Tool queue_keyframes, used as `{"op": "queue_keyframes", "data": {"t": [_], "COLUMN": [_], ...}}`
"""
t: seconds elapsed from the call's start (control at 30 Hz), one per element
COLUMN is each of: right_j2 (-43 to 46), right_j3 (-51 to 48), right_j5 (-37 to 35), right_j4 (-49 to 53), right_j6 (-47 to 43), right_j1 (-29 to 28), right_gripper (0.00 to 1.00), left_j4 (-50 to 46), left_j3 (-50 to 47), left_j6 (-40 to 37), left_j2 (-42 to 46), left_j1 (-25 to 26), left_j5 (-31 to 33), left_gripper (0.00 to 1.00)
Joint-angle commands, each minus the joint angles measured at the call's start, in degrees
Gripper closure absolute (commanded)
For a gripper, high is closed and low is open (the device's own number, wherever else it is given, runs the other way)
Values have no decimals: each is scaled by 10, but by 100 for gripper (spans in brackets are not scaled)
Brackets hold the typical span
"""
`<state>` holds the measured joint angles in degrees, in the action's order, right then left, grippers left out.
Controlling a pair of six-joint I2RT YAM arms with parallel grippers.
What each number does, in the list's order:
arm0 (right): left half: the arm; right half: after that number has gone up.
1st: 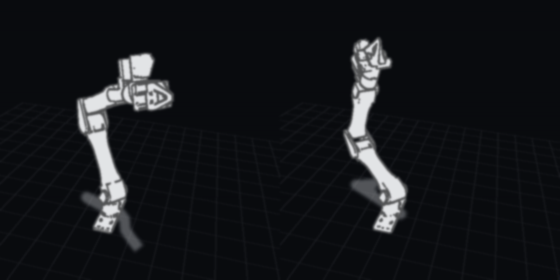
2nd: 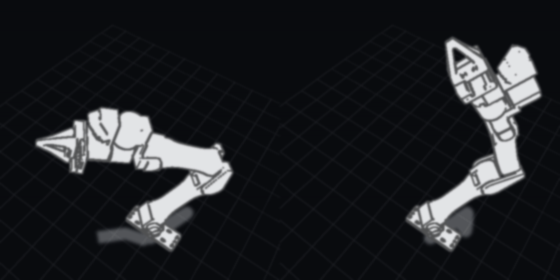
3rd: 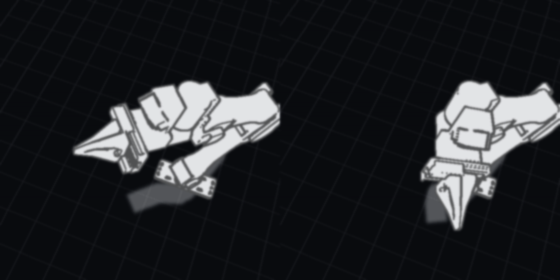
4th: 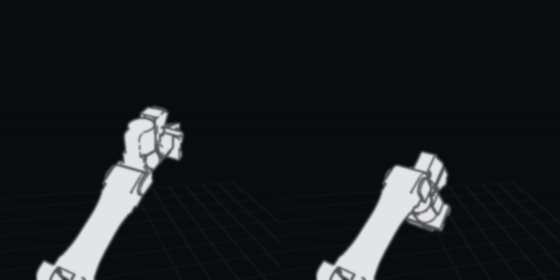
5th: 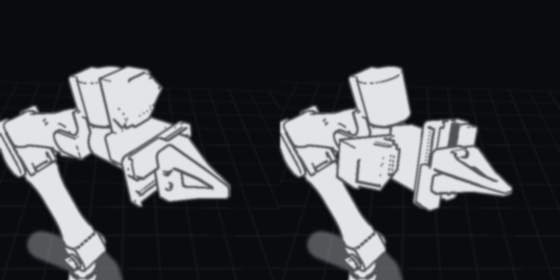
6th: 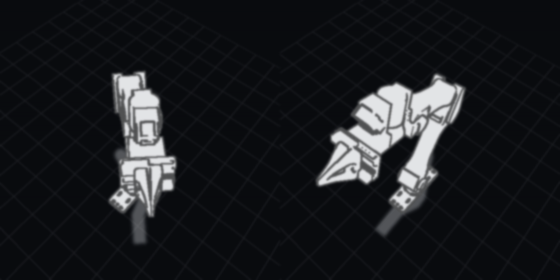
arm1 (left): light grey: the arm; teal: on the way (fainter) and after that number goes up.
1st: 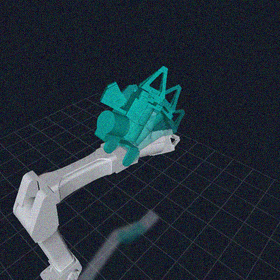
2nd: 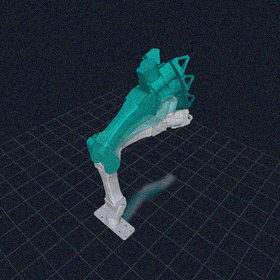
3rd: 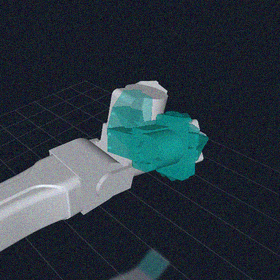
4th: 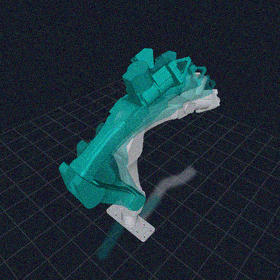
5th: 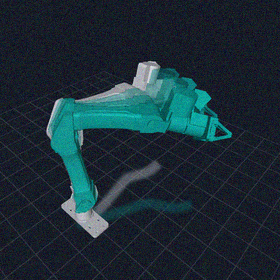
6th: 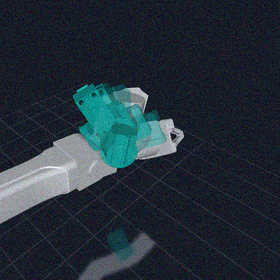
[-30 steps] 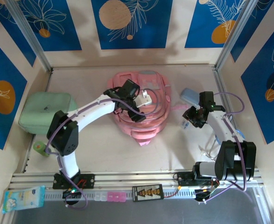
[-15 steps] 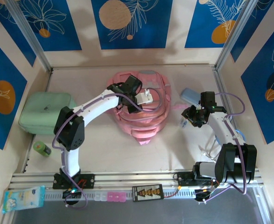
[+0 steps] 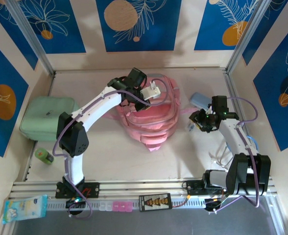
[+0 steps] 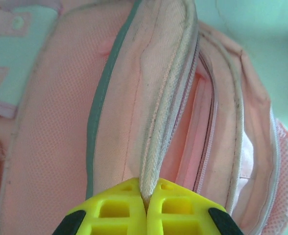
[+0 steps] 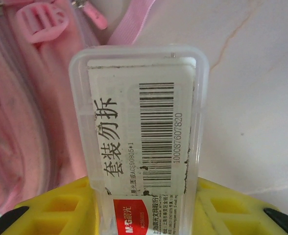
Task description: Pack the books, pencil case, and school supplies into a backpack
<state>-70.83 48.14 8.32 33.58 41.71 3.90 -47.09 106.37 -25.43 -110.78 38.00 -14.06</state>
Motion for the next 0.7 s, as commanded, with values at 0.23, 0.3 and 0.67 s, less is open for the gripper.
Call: {"op": "queue_keyframes", "data": {"t": [0.23,0.3,0.67], "right_j2": [60,57,-53], "right_j3": [80,96,156], "right_j5": [130,134,63], "right_j4": [-30,-41,-117], "right_j6": [69,80,205], "right_j1": [-44,-68,-200], "right_gripper": [59,58,60], "left_j4": [133,134,157], "left_j3": [59,63,63], "left_j6": [185,190,227], "left_j2": [44,40,34], "left_j1": [12,15,23], "left_j5": [-15,-8,12], "left_gripper": [100,100,100]}}
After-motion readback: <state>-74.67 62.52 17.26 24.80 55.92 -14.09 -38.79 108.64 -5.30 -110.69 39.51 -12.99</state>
